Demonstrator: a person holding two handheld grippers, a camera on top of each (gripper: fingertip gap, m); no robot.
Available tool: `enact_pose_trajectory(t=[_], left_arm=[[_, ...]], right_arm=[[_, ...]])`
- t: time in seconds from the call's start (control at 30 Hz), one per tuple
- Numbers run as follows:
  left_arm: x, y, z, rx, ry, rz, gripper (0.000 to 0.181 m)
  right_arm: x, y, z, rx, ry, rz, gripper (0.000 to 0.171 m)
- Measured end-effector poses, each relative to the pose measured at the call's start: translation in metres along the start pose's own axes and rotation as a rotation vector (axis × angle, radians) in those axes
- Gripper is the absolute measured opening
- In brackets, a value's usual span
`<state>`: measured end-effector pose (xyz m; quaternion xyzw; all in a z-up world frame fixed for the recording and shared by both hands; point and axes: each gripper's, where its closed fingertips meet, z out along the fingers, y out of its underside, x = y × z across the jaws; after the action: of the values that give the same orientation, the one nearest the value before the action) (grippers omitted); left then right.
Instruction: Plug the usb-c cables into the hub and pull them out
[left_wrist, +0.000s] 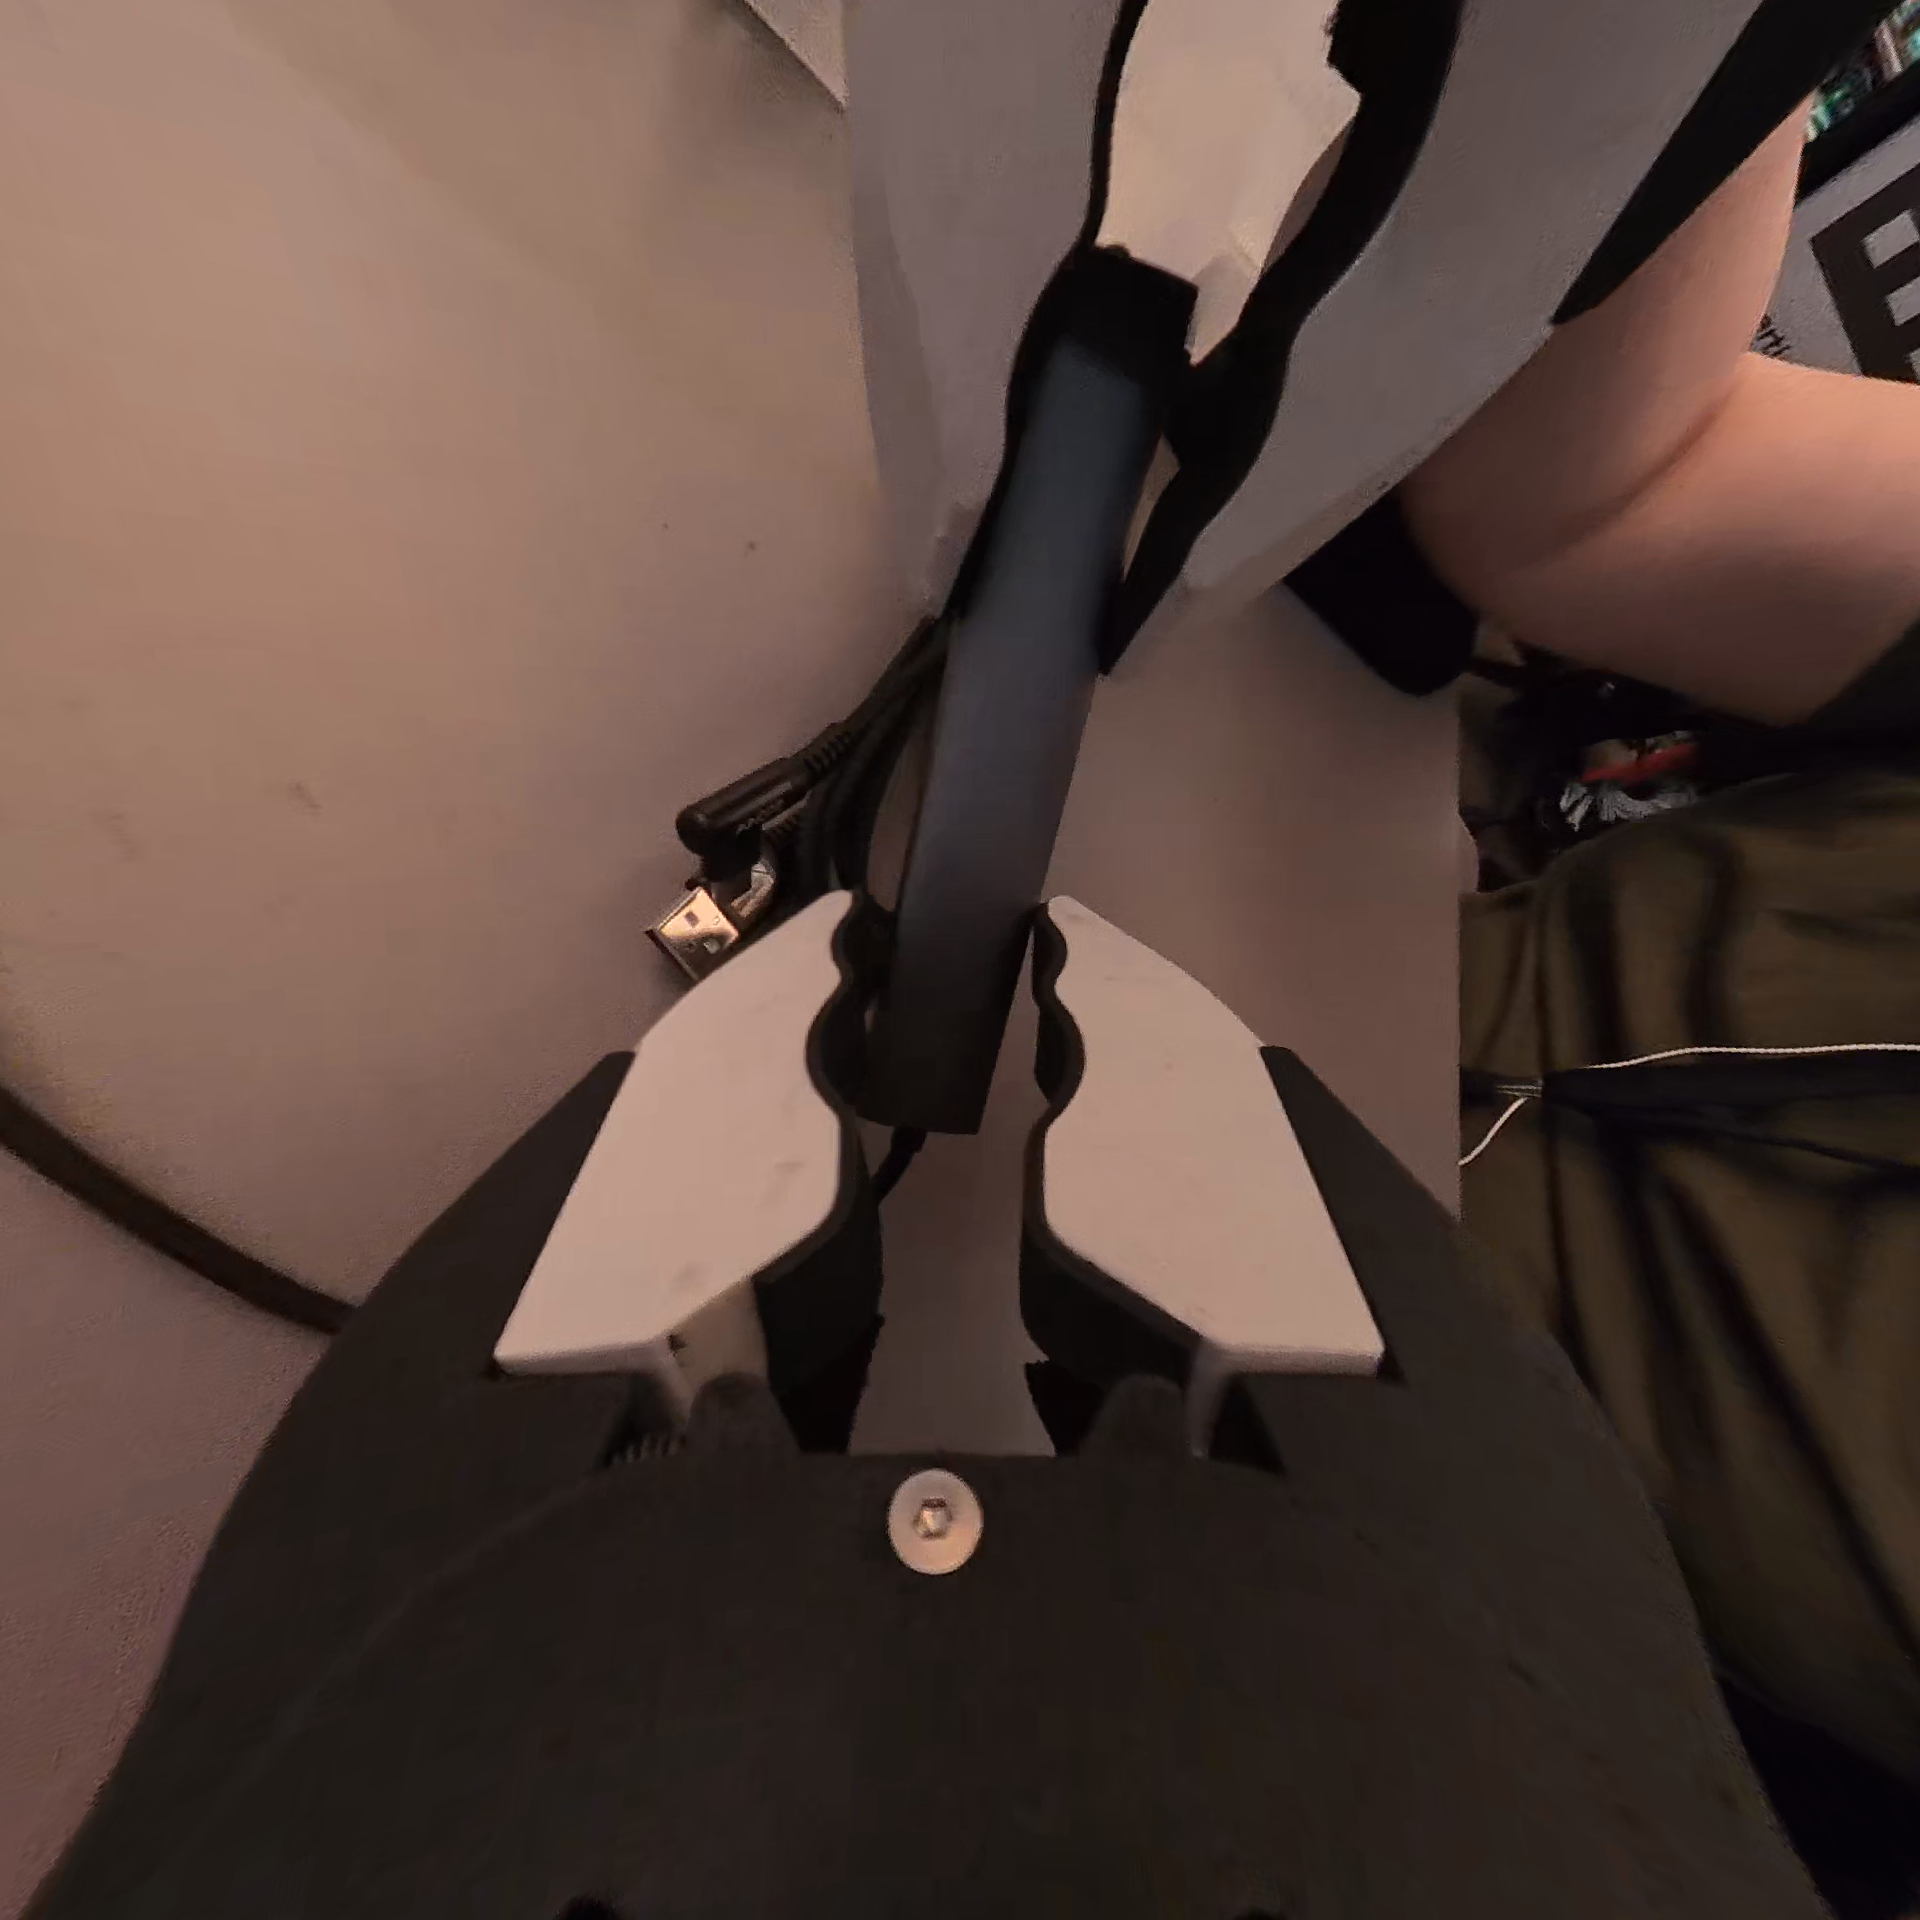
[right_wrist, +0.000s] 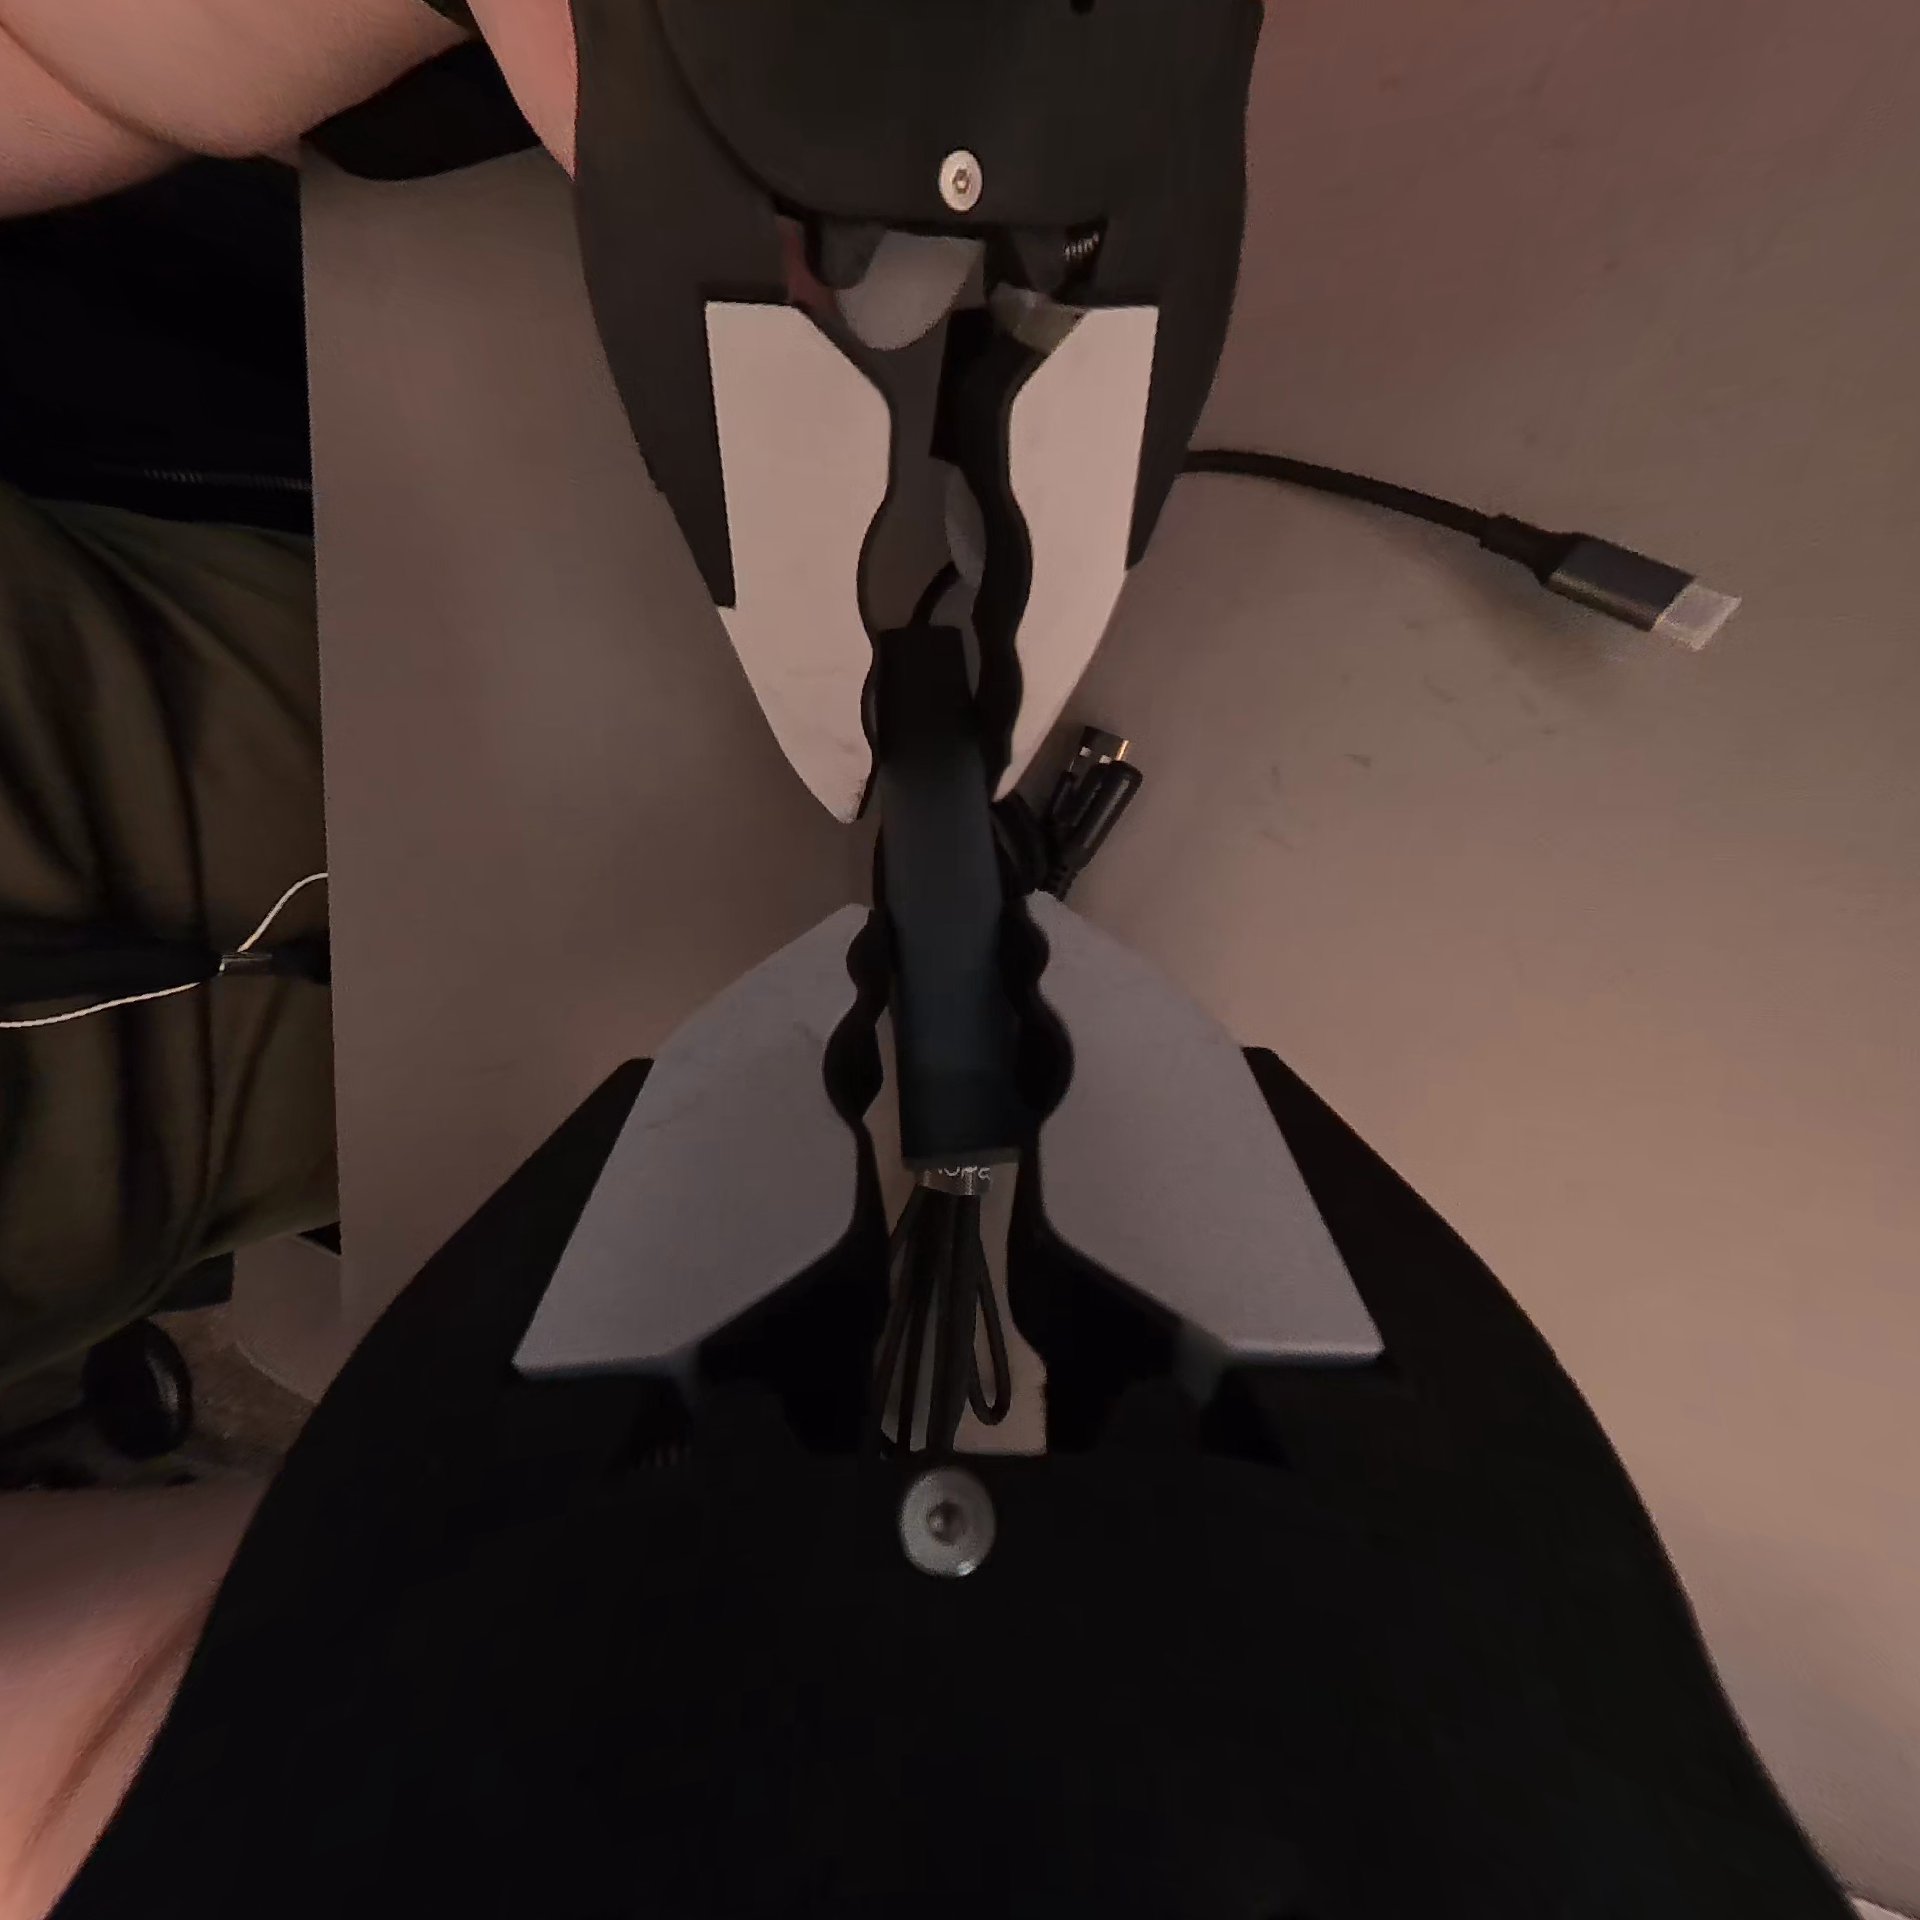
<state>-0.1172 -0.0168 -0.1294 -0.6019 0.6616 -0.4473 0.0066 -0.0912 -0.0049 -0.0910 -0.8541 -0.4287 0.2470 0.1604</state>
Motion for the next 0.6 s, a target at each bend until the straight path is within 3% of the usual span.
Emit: enact_pose_trajectory(t=[0.23, 0.6], left_arm=[[-0.008, 0.002, -0.004, -0.005, -0.152, 0.141, 0.029], [-0.011, -0.008, -0.012, 0.07, -0.203, 0.185, 0.025]], right_arm=[[0.002, -0.002, -0.005, 0.023, 0.002, 0.015, 0.023], [0.006, -0.011, -0.013, 0.112, -0.034, 0.111, 0.023]])
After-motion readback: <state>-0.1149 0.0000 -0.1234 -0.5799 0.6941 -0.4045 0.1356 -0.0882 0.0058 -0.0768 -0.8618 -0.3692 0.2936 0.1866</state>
